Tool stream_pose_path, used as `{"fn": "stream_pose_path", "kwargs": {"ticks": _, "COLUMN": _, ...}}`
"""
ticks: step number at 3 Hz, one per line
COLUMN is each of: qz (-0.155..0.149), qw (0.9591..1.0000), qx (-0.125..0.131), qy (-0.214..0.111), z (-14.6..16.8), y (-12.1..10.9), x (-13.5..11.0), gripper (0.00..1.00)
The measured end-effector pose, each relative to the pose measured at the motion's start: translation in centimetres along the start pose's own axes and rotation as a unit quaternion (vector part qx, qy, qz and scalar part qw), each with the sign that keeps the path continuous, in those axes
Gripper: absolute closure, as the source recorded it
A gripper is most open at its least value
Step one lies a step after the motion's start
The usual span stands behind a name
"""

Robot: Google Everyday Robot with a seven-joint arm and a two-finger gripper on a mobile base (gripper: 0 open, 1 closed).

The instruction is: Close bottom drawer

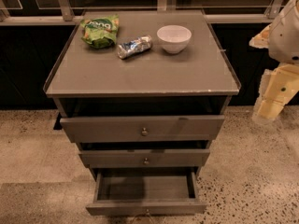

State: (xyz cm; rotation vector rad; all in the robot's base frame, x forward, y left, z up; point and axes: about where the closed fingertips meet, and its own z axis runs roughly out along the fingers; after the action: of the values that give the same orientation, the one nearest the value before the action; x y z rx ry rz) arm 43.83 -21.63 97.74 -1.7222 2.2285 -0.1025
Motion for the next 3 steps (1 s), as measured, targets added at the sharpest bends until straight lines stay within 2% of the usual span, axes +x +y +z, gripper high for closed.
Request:
{"fn": "stream_pose_path", "kwargs": {"ticks": 1, "qz": 0.000, "qw": 1.0000, "qx": 0.000, "qy": 0.000, "z": 0.0, "y": 0.0, "x": 0.0, "gripper": 0.00}}
{"fn": "stream_pose_path", "kwargs": {"ticks": 2, "qz": 0.005, "qw": 0.9996, "qx": -0.003, "qy": -0.027, "z": 1.3, "y": 0.9, "x": 0.3, "gripper": 0.00}}
{"fn": "stream_pose_path", "kwargs": {"ticks": 3, "qz": 0.017, "qw": 0.9959, "qx": -0.017, "qy": -0.088, "z": 5.1, "y": 3.9, "x": 1.5, "gripper": 0.00}}
